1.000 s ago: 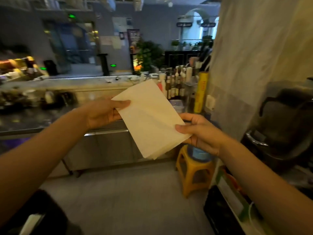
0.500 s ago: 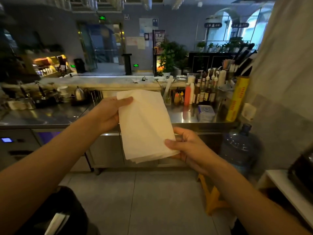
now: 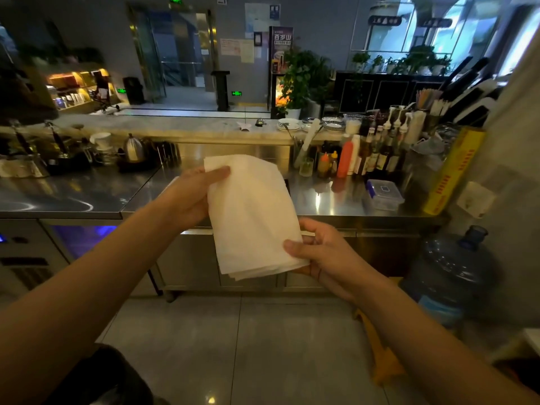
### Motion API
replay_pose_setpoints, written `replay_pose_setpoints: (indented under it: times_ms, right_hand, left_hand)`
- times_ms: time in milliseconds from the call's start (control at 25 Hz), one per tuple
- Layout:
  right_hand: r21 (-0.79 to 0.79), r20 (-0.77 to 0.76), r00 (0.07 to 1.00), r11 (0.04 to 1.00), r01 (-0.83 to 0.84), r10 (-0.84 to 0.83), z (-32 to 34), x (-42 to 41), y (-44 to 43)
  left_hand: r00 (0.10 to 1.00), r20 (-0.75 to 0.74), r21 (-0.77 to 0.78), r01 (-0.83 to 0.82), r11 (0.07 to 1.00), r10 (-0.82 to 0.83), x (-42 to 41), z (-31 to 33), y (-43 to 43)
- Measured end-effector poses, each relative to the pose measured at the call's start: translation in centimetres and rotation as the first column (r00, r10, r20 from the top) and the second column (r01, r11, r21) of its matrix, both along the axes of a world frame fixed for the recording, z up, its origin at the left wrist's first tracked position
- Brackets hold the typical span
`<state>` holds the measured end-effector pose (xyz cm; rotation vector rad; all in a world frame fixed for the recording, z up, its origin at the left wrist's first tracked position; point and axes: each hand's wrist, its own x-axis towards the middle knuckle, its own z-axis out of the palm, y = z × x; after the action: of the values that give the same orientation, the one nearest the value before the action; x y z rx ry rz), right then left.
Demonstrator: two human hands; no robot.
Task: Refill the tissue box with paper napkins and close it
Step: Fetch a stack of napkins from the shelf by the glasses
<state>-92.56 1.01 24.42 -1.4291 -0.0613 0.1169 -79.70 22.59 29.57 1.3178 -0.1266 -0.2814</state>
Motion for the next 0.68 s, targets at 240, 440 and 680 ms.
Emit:
replay_pose_setpoints:
  times_ms: [240,440,680]
  right_hand:
    - [0.043,-0.018,0.999,0.998,-0.035,0.036,-2.4,10.6,-4.8]
    - [0.058,-0.039,0.994,0.993,-0.099,0.101,-3.5,19.8,-9.4]
    - [0.098,-0.097,0.982,0.983,-0.155,0.164,-5.6,29.0,-11.1]
  left_hand:
    - [0.999,0.015,0.063,-0.035,0.997,0.034,10.0,-1.6,-4.7]
    - [0.998,0.016,0.146,-0.061,0.987,0.059,18.5,-2.2,-9.1]
    - [0.993,-0.045,0.147,-0.102,0.984,0.109,27.4,-5.0,-10.3]
